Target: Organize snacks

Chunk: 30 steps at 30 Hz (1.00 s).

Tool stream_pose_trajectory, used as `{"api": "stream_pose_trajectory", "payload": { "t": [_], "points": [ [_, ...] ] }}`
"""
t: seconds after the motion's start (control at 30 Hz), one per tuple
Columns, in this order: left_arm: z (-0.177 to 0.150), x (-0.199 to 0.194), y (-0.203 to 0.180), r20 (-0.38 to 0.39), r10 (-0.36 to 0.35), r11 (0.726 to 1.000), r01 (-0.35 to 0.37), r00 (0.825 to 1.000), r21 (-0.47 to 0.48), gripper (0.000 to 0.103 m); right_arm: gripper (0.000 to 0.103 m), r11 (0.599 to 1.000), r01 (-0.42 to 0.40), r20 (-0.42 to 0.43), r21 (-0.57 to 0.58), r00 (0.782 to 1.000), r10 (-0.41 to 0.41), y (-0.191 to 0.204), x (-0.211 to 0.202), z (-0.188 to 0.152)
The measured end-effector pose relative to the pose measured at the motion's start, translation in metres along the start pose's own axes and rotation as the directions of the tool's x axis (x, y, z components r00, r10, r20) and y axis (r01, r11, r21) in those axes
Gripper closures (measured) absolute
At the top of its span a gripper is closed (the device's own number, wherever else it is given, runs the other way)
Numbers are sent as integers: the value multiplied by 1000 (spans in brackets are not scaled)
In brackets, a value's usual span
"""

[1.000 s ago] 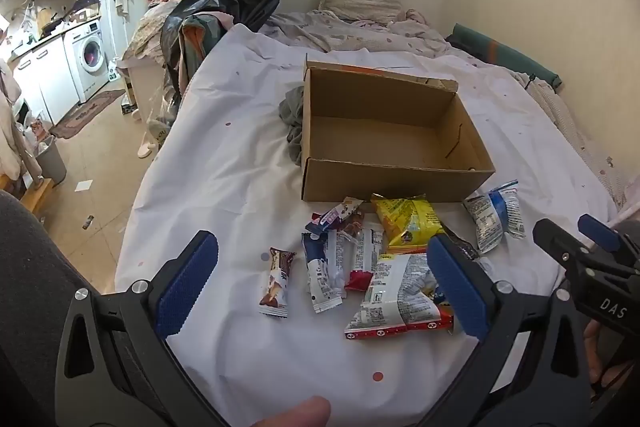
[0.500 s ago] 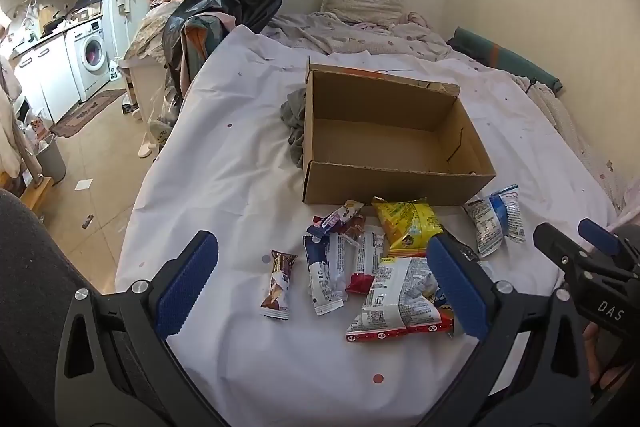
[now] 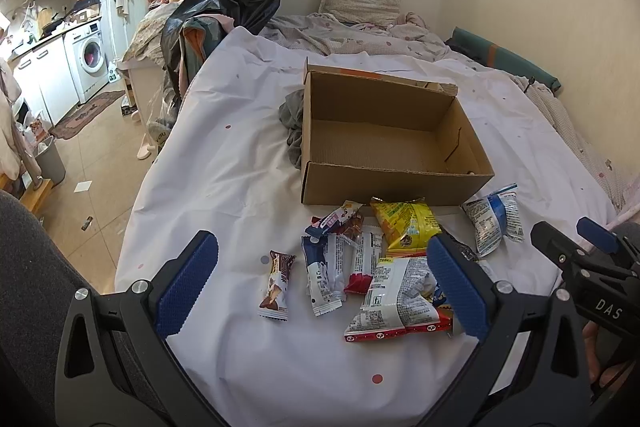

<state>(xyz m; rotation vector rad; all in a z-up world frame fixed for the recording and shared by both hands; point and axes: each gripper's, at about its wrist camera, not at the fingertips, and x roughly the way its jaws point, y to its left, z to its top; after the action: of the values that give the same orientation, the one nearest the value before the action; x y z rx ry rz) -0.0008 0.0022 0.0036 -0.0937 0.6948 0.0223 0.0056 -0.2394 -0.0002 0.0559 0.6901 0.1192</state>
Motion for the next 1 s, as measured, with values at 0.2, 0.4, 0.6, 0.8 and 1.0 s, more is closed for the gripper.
{"api": "stream_pose_trajectory", "payload": {
  "t": [0.2,0.4,0.6,0.8,1.0],
  "points": [
    [-1,0,0,0,0,1000,0,1000,-1,0,1,1000,0,1,-1,1000,0,0,0,0],
    [-1,0,0,0,0,1000,0,1000,0,0,1,1000,0,-2,1,1000,0,0,0,0],
    [-1,0,1,2,0,1000,0,1000,-2,0,1,1000,0,-1,1,1000,0,-1,1,0],
    [-2,1,1,1,0,1000,0,1000,-2,0,1,1000,0,-3,0,1000,0,0,1,0],
    [-4,2,2,-3,-4,1000,4,1000,0,0,1,1000,0,-2,0,1000,0,-3,2,1]
  ]
}}
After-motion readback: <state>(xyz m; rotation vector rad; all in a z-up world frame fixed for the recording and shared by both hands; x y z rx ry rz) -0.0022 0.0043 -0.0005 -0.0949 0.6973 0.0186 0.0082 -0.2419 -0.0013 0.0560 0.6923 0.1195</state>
